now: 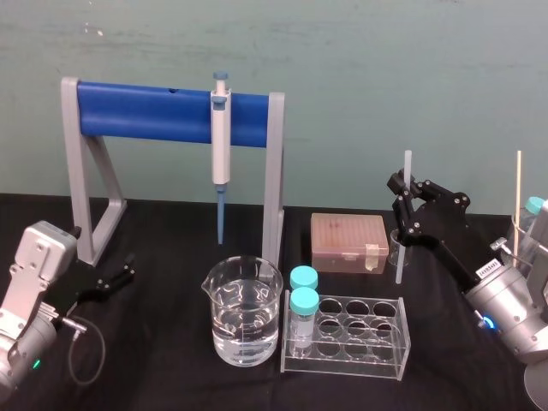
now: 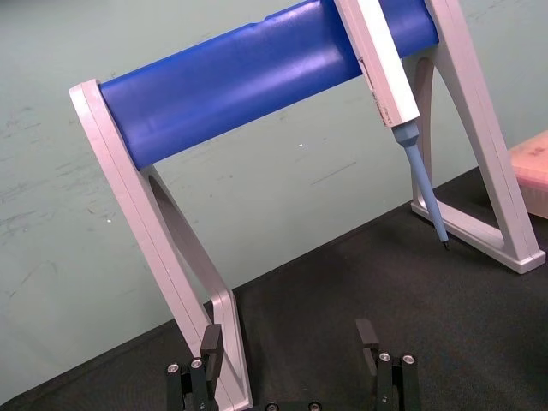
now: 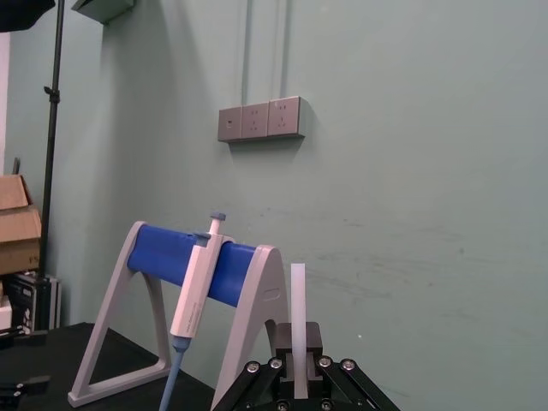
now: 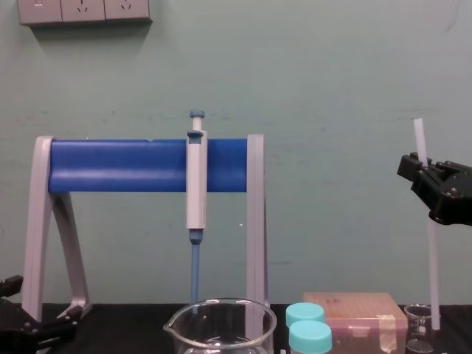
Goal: Pick up the stirring rod with one hand, then place it down.
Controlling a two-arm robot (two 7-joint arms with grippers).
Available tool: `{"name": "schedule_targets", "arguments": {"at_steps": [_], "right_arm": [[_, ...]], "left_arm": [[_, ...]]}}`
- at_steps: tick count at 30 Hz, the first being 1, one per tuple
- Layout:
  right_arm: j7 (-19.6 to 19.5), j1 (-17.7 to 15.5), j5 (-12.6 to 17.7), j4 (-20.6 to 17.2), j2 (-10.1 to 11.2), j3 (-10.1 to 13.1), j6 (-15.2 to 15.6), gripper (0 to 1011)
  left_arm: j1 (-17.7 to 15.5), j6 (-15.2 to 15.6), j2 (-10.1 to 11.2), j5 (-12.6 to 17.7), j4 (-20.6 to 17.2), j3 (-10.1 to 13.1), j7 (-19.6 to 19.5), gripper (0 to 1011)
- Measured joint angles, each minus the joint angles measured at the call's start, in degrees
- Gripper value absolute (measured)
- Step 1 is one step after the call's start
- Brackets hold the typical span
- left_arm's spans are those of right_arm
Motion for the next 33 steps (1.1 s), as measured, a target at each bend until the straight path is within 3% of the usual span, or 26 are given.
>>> {"name": "schedule_targets", "arguments": {"at_steps": [33], "right_arm": [[0.00, 0.00, 0.00, 0.00, 0.00, 0.00, 0.00, 72]], "left_arm": [[0.00, 0.00, 0.00, 0.00, 0.00, 0.00, 0.00, 1000]]}}
